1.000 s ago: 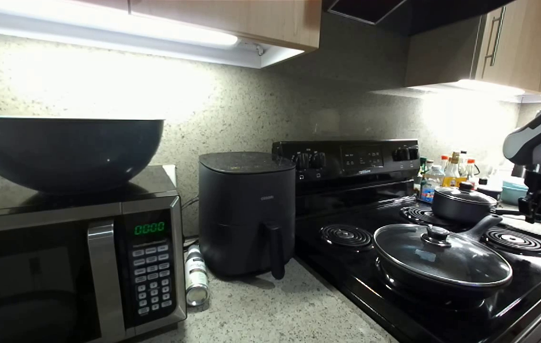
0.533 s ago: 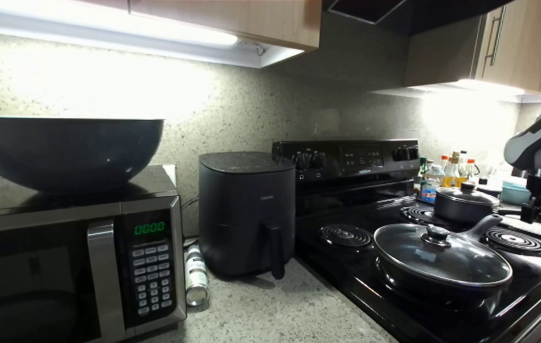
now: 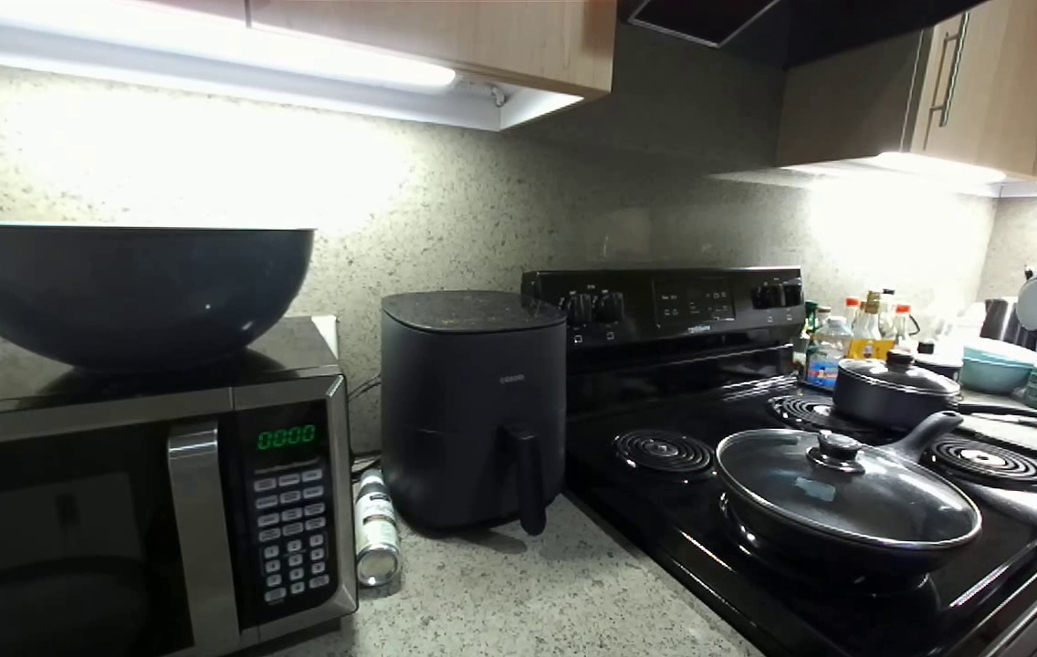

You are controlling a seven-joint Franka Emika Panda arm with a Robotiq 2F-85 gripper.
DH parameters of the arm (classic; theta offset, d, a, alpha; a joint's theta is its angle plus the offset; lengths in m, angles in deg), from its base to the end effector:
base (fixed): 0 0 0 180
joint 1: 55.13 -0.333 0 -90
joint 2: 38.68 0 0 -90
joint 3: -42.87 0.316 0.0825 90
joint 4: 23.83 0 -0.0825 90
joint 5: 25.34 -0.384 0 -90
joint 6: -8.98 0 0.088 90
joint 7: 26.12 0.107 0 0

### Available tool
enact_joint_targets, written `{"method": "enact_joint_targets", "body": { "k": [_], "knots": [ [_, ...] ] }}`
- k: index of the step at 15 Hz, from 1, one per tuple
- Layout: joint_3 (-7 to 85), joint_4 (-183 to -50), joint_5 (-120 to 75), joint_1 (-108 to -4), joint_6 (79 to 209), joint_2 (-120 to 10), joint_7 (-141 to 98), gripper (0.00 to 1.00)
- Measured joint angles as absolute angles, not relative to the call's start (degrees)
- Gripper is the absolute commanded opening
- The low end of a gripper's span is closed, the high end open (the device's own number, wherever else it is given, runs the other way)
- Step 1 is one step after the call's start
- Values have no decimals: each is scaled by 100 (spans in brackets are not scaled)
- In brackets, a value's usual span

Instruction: Move the pot on the right forwards

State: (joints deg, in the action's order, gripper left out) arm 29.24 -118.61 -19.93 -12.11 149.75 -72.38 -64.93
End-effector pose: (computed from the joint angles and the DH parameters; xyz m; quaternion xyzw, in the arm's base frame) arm 0.4067 -0.5761 0.2995 0.9844 -0.0943 0.0045 0.1485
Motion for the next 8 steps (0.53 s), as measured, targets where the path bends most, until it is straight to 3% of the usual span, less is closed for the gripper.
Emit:
{"method": "enact_joint_targets", "body": {
  "k": [2,3,8],
  "knots": [
    [2842,-12005,-1912,-1251,15095,-7128,-6336,14],
    [2823,-12037,-1896,-1272,15110,-7102,-6294,45],
    [2864,-12015,-1894,-1269,15107,-7113,-6277,77]
  ]
}}
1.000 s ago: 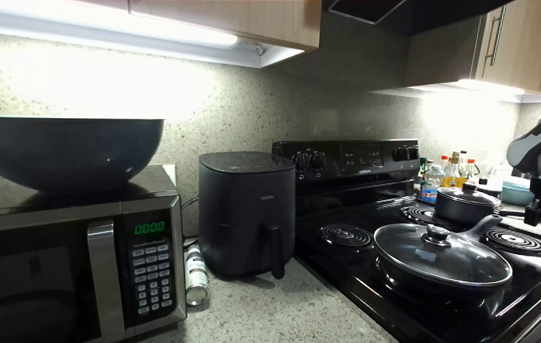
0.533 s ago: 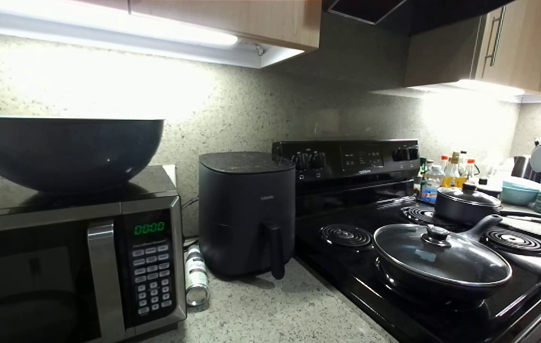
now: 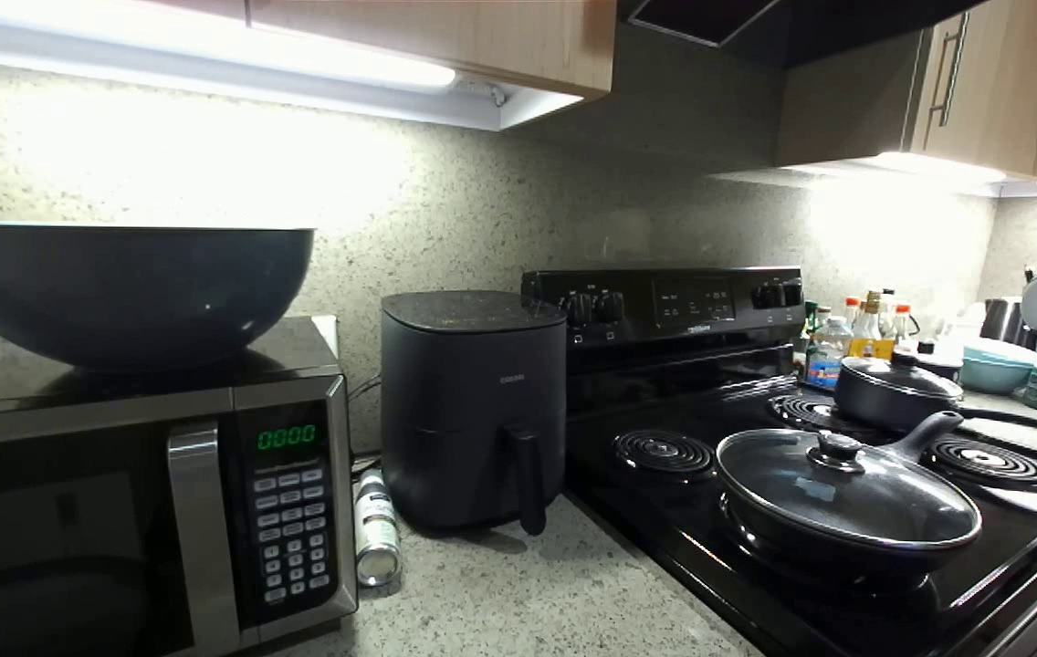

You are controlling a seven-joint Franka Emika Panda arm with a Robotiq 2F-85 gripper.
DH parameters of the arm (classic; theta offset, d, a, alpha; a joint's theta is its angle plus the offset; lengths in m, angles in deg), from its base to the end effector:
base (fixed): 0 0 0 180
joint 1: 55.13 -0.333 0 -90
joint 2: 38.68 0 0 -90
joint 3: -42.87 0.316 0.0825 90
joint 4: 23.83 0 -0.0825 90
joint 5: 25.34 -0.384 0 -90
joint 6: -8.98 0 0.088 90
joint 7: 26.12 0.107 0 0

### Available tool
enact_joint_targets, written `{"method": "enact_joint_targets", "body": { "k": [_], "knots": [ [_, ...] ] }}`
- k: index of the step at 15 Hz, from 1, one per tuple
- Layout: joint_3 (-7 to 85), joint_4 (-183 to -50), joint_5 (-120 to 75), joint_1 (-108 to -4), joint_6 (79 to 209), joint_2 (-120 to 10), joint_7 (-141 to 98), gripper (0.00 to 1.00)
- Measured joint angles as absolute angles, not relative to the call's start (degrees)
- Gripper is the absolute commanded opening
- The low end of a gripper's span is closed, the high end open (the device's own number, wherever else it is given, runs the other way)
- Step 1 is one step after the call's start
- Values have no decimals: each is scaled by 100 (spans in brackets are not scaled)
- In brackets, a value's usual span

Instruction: Move the pot on the right forwards

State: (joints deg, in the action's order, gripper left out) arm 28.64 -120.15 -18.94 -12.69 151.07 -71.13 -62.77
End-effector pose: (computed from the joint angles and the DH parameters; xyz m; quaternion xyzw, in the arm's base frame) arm 0.4042 -0.5727 0.3054 0.9815 -0.1062 0.0090 0.1590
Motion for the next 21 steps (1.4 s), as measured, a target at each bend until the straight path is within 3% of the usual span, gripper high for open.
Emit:
{"method": "enact_joint_targets", "body": {
  "k": [3,5,20,21],
  "knots": [
    [2891,-11956,-1896,-1266,15099,-7125,-6277,97],
    [2911,-11873,-1903,-1263,15082,-7157,-6277,100],
    [3263,-11196,-1913,-1180,15050,-7658,-6431,100],
    [3287,-11087,-1913,-1169,15050,-7752,-6440,75]
  ]
}}
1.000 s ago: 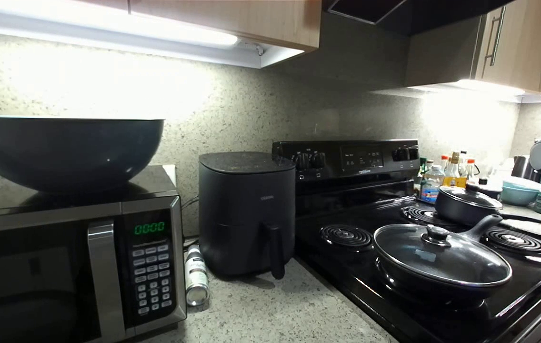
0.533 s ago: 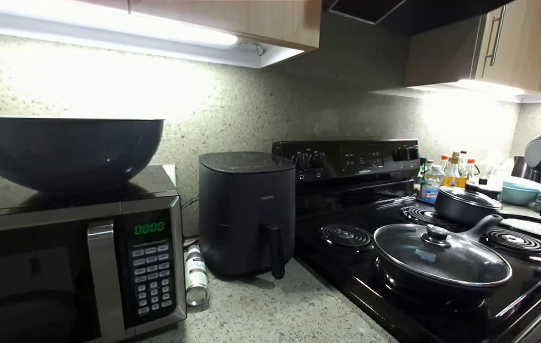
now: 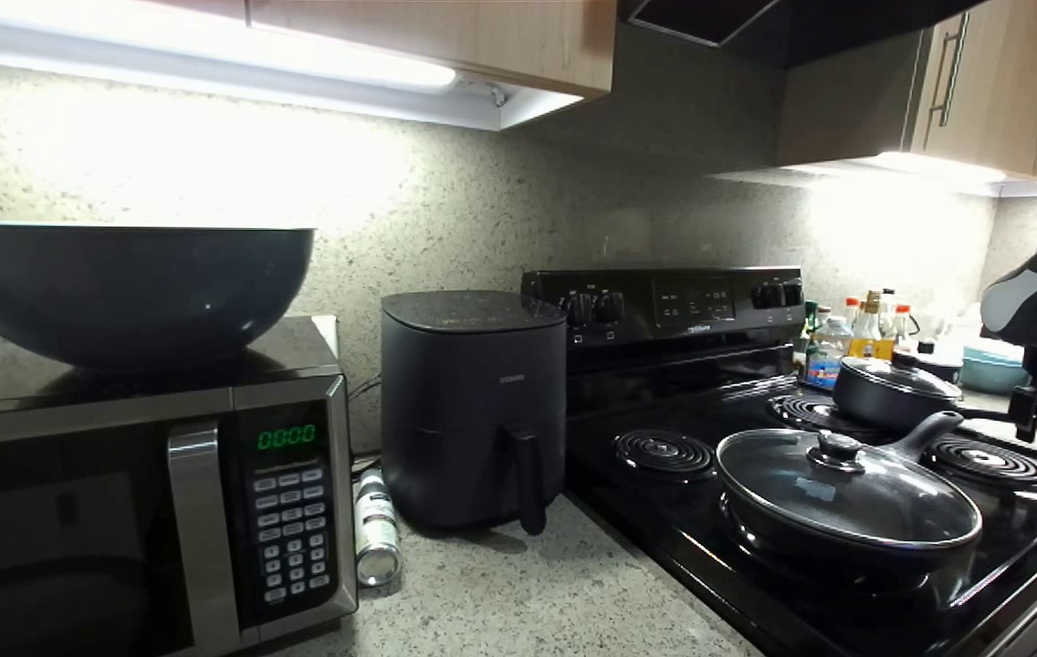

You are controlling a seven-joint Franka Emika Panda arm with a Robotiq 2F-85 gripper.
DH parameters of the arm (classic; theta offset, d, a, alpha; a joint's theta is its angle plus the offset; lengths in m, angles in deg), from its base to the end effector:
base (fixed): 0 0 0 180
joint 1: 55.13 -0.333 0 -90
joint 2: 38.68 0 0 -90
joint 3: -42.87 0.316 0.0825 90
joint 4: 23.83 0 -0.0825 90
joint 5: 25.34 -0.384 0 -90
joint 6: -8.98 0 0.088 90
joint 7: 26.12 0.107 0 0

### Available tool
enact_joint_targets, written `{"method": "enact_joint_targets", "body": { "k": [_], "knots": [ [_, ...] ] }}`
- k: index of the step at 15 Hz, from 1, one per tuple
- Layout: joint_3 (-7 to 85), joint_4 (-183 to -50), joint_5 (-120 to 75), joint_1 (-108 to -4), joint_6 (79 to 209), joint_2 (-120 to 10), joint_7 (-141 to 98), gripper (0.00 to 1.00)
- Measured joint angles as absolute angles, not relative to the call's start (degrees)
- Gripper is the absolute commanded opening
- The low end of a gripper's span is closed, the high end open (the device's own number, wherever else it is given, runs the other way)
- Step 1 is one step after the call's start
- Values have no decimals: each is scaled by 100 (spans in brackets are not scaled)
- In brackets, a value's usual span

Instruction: Move the pot on the right forwards

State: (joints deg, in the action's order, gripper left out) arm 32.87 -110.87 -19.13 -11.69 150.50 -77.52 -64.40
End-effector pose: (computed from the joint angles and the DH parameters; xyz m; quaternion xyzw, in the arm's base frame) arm 0.4575 -0.5763 0.2955 0.9839 -0.0668 0.0319 0.1628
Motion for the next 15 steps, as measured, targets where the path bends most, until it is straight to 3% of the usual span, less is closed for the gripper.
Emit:
{"method": "enact_joint_targets", "body": {
  "k": [1,10,12,15],
  "knots": [
    [3302,-10985,-1913,-1162,15050,-7840,-6442,73],
    [3409,-10432,-1913,-984,15017,-8197,-6443,14],
    [3407,-10427,-1913,-977,15017,-8199,-6443,4],
    [3359,-10447,-1900,-986,15028,-8197,-6442,0]
  ]
}}
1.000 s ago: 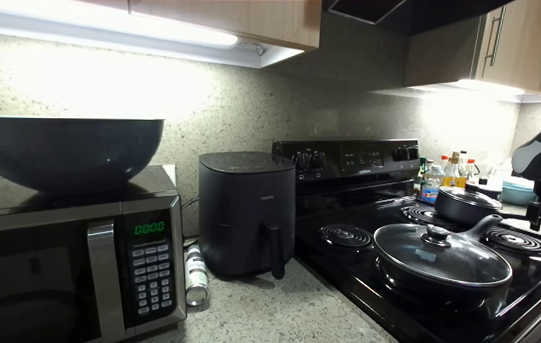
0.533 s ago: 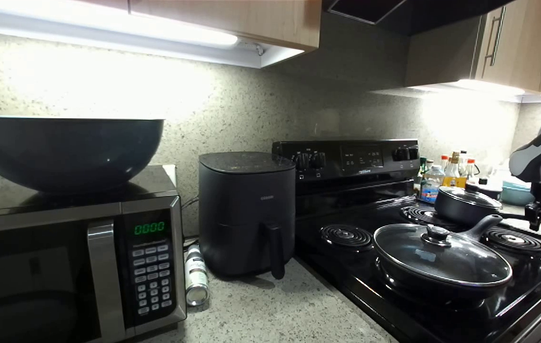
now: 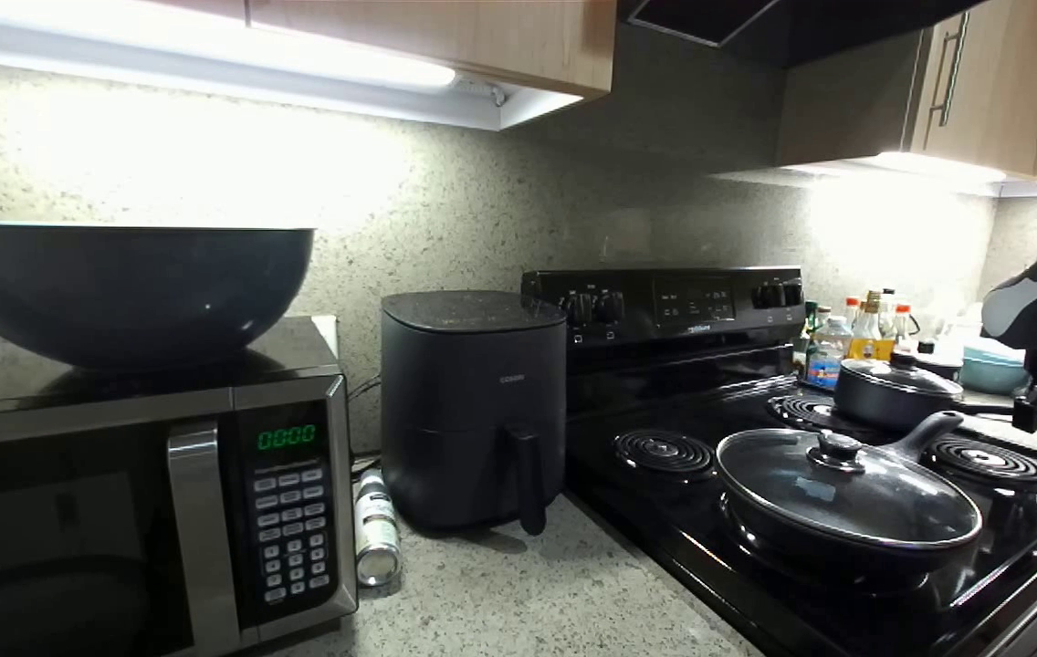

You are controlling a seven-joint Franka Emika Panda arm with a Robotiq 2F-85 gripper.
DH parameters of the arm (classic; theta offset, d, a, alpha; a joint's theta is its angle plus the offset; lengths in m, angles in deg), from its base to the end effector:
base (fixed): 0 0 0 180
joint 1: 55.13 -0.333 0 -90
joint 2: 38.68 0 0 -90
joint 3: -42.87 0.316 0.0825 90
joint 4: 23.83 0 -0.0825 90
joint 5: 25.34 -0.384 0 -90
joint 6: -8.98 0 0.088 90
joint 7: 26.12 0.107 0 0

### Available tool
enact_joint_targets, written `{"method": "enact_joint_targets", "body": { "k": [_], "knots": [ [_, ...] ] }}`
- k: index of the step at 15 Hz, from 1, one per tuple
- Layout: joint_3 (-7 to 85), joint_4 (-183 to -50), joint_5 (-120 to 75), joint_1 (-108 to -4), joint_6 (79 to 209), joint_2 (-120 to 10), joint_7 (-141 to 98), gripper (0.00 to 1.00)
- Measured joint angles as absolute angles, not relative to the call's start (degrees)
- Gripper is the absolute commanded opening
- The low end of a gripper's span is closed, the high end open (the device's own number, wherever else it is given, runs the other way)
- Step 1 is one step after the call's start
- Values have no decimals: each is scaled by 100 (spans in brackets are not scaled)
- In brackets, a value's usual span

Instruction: Move the pot on the right forwards

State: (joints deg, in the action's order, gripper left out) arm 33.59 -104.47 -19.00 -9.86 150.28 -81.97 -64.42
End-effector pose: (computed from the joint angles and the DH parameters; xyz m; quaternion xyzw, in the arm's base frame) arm 0.4623 -0.6003 0.2899 0.9812 -0.0722 0.0393 0.1748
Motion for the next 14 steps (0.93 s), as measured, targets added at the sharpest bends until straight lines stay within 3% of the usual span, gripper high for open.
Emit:
{"method": "enact_joint_targets", "body": {
  "k": [7,8,9,10,14],
  "knots": [
    [3110,-11324,-1745,-1089,15991,-7810,-6436,2],
    [3079,-11490,-1697,-1107,16155,-7731,-6430,9],
    [3044,-11646,-1650,-1128,16326,-7660,-6405,28],
    [2996,-11798,-1593,-1160,16517,-7595,-6354,6],
    [2997,-11802,-1587,-1166,16536,-7620,-6341,28]
  ]
}}
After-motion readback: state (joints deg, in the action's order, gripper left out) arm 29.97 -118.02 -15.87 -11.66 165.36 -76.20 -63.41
